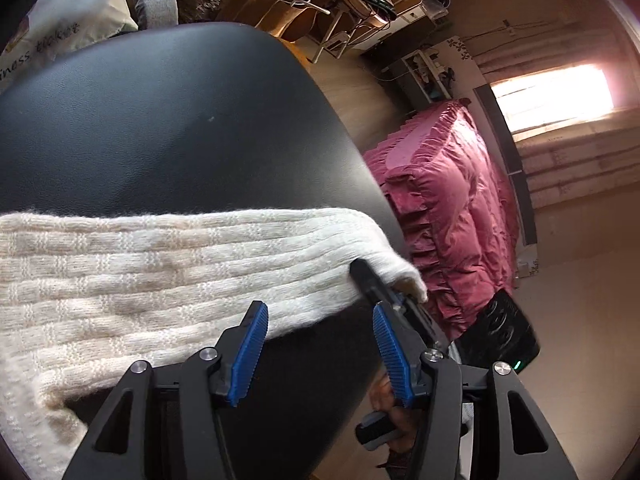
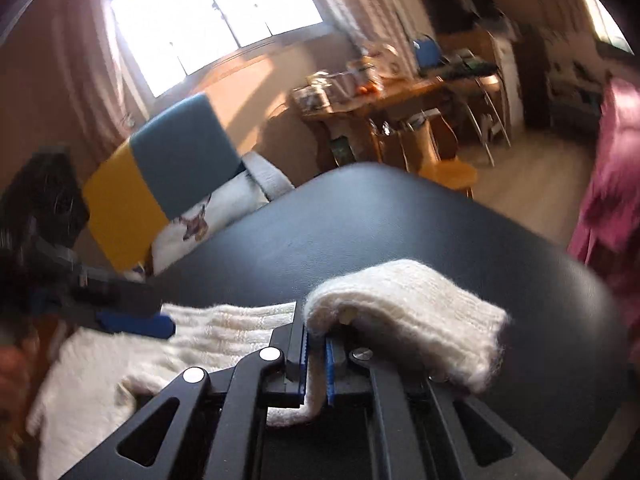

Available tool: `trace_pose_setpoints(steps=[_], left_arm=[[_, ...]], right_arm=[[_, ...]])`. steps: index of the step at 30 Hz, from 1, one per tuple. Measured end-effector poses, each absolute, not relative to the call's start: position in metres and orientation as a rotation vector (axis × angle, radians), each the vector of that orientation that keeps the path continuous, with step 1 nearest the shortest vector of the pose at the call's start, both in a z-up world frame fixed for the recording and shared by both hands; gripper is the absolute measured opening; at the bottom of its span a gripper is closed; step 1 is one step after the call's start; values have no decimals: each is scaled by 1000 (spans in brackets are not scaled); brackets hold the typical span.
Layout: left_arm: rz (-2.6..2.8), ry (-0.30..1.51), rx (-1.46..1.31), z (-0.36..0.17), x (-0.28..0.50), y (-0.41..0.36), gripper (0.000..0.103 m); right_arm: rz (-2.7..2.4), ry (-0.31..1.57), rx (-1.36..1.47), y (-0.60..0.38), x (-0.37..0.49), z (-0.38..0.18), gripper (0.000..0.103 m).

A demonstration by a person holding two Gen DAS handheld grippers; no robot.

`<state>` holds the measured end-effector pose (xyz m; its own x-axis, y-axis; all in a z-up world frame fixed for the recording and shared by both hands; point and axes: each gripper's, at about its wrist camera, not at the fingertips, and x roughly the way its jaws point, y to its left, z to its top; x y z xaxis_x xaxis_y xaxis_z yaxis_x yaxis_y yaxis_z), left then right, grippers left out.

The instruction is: Fold clothes

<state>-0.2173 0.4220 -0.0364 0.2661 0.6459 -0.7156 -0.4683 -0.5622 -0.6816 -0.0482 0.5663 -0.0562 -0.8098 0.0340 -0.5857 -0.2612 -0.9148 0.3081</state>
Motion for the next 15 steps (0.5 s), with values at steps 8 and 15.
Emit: trace_pose_setpoints(steps=[8,15], left_arm=[[1424,-120,-1605,-27,-240,428,69],[1370,-126,-1655,-49,-244,415,75]], right_arm=[[2789,-375,-1109,461,-77,-72,5],[2678,-788,-1218,418,-82,-110,5]])
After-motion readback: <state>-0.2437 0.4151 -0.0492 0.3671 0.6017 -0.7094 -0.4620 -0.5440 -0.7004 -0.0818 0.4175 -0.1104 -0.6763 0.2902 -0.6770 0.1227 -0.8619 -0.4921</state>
